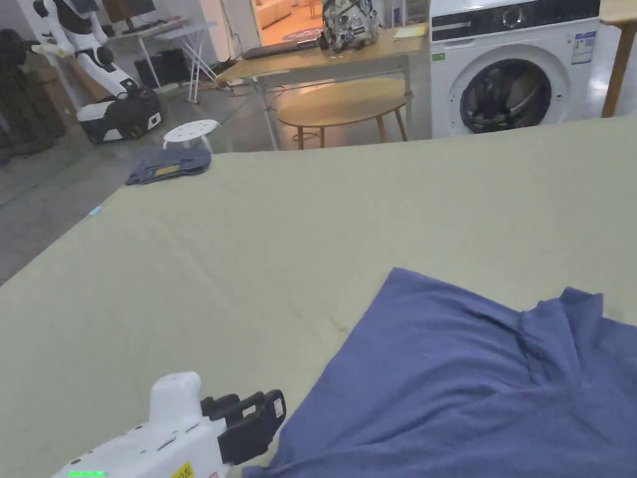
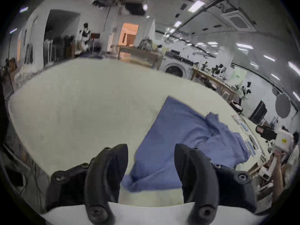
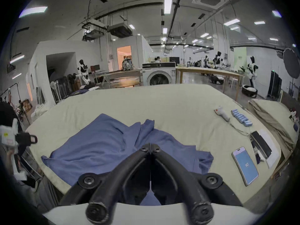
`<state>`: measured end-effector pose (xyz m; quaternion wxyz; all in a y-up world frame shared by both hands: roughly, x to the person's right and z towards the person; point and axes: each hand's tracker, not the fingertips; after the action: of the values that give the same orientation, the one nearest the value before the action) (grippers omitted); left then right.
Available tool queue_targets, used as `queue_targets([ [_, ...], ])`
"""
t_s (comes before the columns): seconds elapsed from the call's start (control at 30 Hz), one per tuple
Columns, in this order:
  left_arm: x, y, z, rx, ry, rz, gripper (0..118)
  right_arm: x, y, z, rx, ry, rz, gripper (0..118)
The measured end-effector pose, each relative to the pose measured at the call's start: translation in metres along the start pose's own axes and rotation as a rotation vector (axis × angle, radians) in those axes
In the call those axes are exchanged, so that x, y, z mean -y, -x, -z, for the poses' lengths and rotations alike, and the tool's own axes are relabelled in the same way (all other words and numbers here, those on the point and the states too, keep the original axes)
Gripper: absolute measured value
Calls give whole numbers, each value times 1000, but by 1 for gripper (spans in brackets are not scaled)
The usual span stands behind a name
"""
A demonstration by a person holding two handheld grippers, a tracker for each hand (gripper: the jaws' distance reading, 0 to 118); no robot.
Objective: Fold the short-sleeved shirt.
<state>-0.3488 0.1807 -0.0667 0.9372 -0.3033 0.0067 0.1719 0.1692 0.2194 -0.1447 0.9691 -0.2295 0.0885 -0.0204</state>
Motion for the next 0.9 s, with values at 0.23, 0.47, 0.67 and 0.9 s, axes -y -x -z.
queue_targets([
  [0.23, 40, 18, 39, -105, 169, -47, 53, 12, -10, -3, 7, 56, 28, 0],
  [0.47, 56, 9, 67, -102, 238, -70, 6, 14, -20, -6, 36, 70, 52, 0],
  [0.67, 57, 7, 72, -115, 273, -31, 6, -27, -40, 30, 15, 116, 56, 77],
  [0.9, 59, -10, 65, -143, 273, -11, 6, -76, -74, 160, -101, 338, 14, 76],
])
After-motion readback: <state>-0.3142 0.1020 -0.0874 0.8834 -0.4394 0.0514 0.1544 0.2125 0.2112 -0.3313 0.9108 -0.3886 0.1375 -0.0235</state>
